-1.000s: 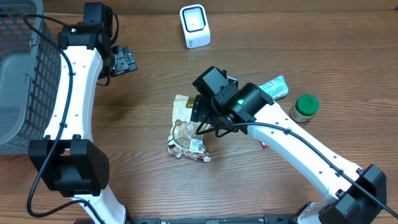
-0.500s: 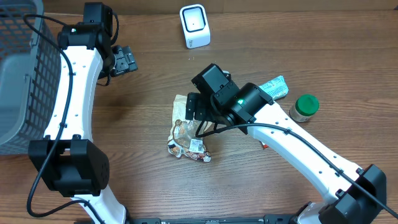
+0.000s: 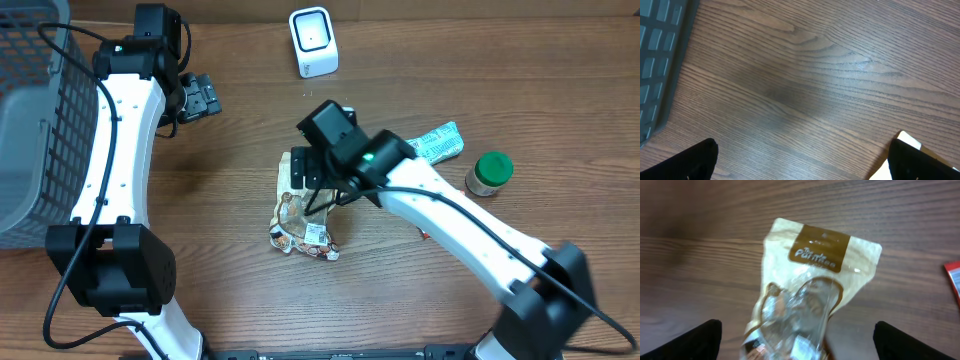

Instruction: Scan the item barcode

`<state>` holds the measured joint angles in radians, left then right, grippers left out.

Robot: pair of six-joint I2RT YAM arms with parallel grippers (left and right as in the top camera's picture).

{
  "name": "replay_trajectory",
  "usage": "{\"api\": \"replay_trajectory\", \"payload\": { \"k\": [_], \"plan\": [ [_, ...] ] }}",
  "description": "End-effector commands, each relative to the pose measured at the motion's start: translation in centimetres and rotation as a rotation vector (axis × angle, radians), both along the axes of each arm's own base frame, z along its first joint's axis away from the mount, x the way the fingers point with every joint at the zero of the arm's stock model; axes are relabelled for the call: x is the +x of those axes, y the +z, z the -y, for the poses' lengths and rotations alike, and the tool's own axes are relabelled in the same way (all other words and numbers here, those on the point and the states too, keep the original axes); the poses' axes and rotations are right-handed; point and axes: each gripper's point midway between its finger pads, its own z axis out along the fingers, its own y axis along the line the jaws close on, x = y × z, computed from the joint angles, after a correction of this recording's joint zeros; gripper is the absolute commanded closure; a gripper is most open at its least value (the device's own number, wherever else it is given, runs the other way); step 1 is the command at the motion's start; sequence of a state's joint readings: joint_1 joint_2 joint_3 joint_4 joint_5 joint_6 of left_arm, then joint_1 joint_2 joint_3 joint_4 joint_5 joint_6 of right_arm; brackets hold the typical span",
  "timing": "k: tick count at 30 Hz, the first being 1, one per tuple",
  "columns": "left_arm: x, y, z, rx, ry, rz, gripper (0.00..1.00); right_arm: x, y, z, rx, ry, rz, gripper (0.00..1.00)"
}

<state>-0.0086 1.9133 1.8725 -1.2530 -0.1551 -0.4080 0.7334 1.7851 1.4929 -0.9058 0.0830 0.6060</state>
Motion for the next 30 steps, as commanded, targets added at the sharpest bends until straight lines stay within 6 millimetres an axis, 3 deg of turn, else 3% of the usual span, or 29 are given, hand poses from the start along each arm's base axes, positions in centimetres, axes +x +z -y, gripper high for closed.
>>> {"api": "replay_trajectory", "payload": {
  "k": [1, 5, 11, 22, 30],
  "plan": [
    [0.2, 0.5, -0.3, 0.015, -0.006, 0.013, 0.0, 0.6, -2.9, -0.1, -0.061, 0.032, -0.026, 0.0],
    [0.2, 0.5, -0.3, 0.015, -0.006, 0.013, 0.0, 1.2, -5.8, -0.6, -0.086, 0.032, -0.055, 0.0],
    [0.2, 0.5, -0.3, 0.015, -0.007, 0.013, 0.0, 1.9, -8.1, -1.3, -0.09, 0.032, -0.059, 0.0],
    [0.2, 0.5, -0.3, 0.015, -0.007, 0.013, 0.0, 3.5, -10.5, -1.0, -0.083, 0.054, -0.072, 0.0],
    [0.2, 0.5, -0.3, 0.015, -0.006, 0.014, 0.0, 3.3, -11.2, -1.0, -0.046, 0.057, -0.121, 0.0]
  ]
}}
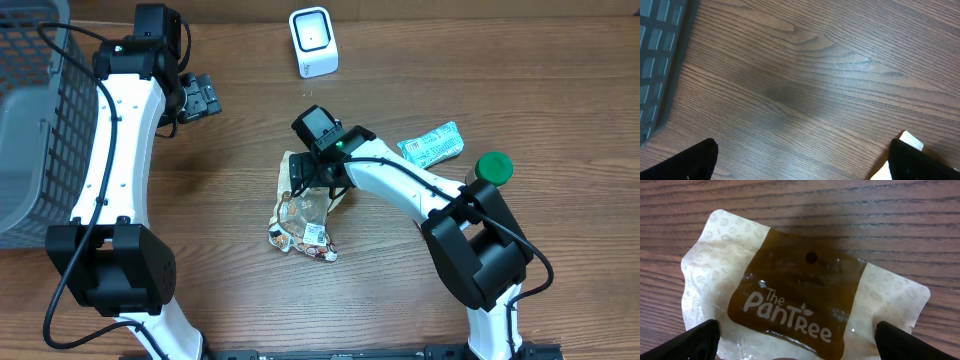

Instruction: Scan the item barcode

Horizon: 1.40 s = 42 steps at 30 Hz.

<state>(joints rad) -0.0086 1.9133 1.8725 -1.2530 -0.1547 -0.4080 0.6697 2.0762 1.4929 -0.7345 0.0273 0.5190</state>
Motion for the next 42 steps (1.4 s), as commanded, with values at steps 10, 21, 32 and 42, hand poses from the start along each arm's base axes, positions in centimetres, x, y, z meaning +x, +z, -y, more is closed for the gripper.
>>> {"api": "replay_trajectory", "payload": {
  "k": [10, 21, 32, 42],
  "plan": [
    [0.2, 0.5, -0.3, 0.015, -0.006, 0.014, 0.01, 0.9, 0.1, -0.9, 0.018, 0.055, 0.046, 0.0],
    [0.2, 0.5, -0.3, 0.015, -0.006, 0.014, 0.0, -6.0, -0.8, -0.4, 0.065, -0.045, -0.31, 0.0],
    [0.2, 0.5, -0.3, 0.015, -0.006, 0.014, 0.0, -7.3, 3.3, 1.0, 0.116, -0.059, -0.359, 0.0],
    [0.2, 0.5, -0.3, 0.015, -0.006, 0.013, 0.0, -12.4, 4.6, 3.7, -0.014, 0.074, -0.492, 0.81]
  ]
}}
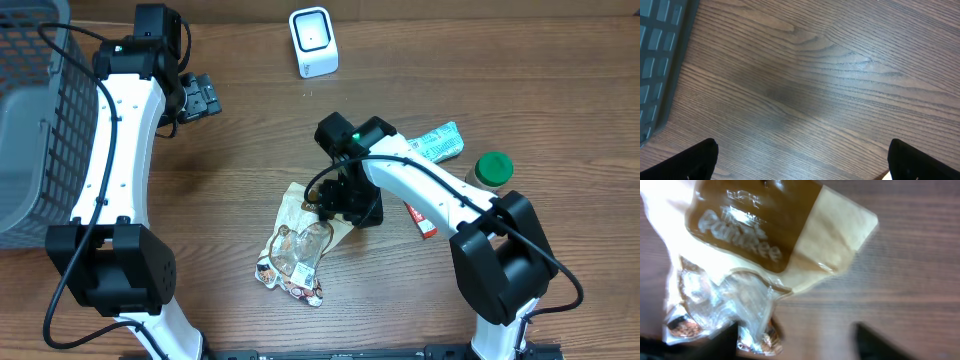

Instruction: Scan the item barcode

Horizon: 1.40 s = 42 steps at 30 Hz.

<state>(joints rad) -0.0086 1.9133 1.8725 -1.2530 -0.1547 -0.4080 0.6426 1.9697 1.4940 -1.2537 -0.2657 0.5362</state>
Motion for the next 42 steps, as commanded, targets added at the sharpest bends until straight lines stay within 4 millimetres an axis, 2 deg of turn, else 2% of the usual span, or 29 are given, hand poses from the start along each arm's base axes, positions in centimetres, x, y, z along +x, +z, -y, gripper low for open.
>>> {"api": "replay_trajectory", "payload": {
  "k": [1, 2, 6, 10, 18, 22, 28, 29, 30, 34, 36, 39, 42],
  "plan": [
    [0.2, 0.5, -0.3, 0.015, -0.006, 0.013, 0.01, -1.5, 1.1, -0.1, 0.011, 0.099, -0.006, 0.93],
    [0.2, 0.5, -0.3, 0.015, -0.006, 0.013, 0.0, -2.1, 1.1, -0.1, 0.001, 0.107, -0.02, 0.96],
    [0.2, 0.5, -0.3, 0.015, -0.006, 0.013, 0.0, -4.5, 0.7, -0.6, -0.027, 0.168, -0.056, 0.96],
    [0.2, 0.5, -0.3, 0.015, -0.006, 0.013, 0.0, -7.1, -0.2, -2.2, -0.046, 0.215, -0.062, 0.91],
    [0.2, 0.5, -0.3, 0.015, -0.006, 0.014, 0.0, -9.3, -1.9, -4.0, -0.096, 0.2, -0.002, 0.91],
    [0.2, 0.5, -0.3, 0.015, -0.006, 0.013, 0.0, -8.5, -2.1, -6.0, -0.034, 0.19, 0.054, 0.91],
    [0.2, 0.5, -0.3, 0.015, -0.006, 0.013, 0.01, -5.5, -1.8, -10.3, 0.135, 0.172, 0.186, 0.85],
    [0.2, 0.5, -0.3, 0.015, -0.006, 0.013, 0.0, -4.8, -1.7, -10.9, 0.16, 0.167, 0.213, 0.76],
    [0.2, 0.5, -0.3, 0.015, -0.006, 0.013, 0.0, -4.2, -1.6, -11.2, 0.171, 0.161, 0.238, 0.73],
    [0.2, 0.5, -0.3, 0.015, -0.006, 0.013, 0.0, -1.5, -1.0, -11.1, 0.19, 0.129, 0.301, 0.73],
    [0.2, 0.5, -0.3, 0.015, -0.006, 0.013, 0.01, -0.4, 0.0, -11.0, 0.22, 0.115, 0.292, 0.73],
    [0.2, 0.5, -0.3, 0.015, -0.006, 0.013, 0.0, 0.6, 2.6, -11.6, 0.336, 0.181, 0.268, 0.64],
    [0.2, 0.5, -0.3, 0.015, -0.006, 0.013, 0.0, 2.3, 4.3, -10.6, 0.35, 0.16, 0.278, 0.52]
  ]
}}
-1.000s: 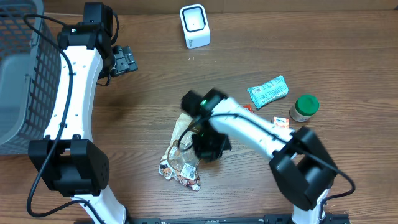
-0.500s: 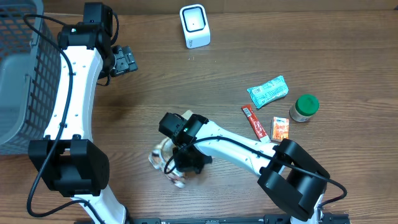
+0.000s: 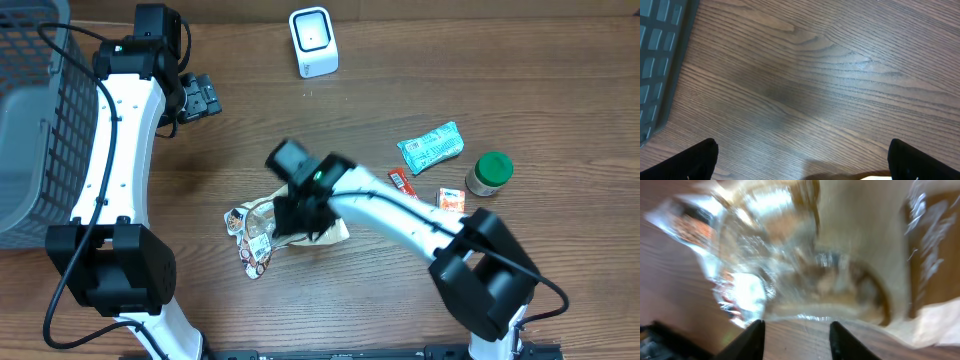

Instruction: Scan the item barcode

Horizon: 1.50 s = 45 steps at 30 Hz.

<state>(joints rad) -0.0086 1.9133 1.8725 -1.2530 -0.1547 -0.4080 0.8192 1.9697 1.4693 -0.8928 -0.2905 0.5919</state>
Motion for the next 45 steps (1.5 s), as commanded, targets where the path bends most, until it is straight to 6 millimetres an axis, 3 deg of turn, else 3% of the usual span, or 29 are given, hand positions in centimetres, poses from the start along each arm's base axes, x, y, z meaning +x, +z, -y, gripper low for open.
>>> {"api": "replay_trajectory", "payload": {
  "k": [1, 5, 8, 16, 23, 25, 30, 31, 35, 37, 40, 45],
  "plan": [
    [0.2, 0.5, -0.3, 0.015, -0.006, 0.013, 0.0, 2.5, 4.3, 0.0, 0.106, 0.022, 0.055, 0.49],
    [0.2, 0.5, -0.3, 0.015, -0.006, 0.014, 0.0, 4.3, 3.1, 3.1, 0.019, -0.05, 0.067, 0.41],
    [0.2, 0.5, -0.3, 0.015, -0.006, 0.013, 0.0, 4.4, 1.9, 4.6, -0.047, -0.068, 0.076, 0.31],
    [0.2, 0.5, -0.3, 0.015, -0.006, 0.013, 0.0, 5.3, 1.3, 5.3, -0.094, -0.083, 0.125, 0.23],
    [0.3, 0.5, 0.2, -0.012, -0.011, 0.018, 0.0, 5.2, 1.3, 5.4, -0.099, -0.082, 0.12, 0.22],
    [0.1, 0.3, 1.1, -0.063, -0.025, 0.011, 0.0, 5.0, 1.2, 5.6, -0.105, -0.082, 0.114, 0.21],
    [-2.4, -0.3, 4.6, -0.252, -0.101, -0.094, 0.0, 4.9, 1.1, 5.6, -0.107, -0.082, 0.111, 0.21],
    [-3.0, -0.4, 4.9, -0.257, -0.129, -0.119, 0.08, 4.9, 1.1, 5.6, -0.107, -0.082, 0.111, 0.21],
    [-5.6, -1.1, 5.0, -0.242, -0.163, -0.23, 0.61, 5.0, 1.1, 5.6, -0.105, -0.082, 0.113, 0.21],
    [-7.3, -1.8, 5.2, -0.247, -0.159, -0.306, 0.76, 5.0, 1.1, 5.6, -0.105, -0.082, 0.113, 0.21],
    [-8.9, -2.9, 5.5, -0.249, -0.158, -0.378, 0.85, 5.0, 1.1, 5.6, -0.105, -0.082, 0.113, 0.2],
    [-11.9, -6.0, 6.0, -0.25, -0.164, -0.51, 0.9, 5.0, 1.1, 5.6, -0.105, -0.082, 0.113, 0.1]
  ]
}}
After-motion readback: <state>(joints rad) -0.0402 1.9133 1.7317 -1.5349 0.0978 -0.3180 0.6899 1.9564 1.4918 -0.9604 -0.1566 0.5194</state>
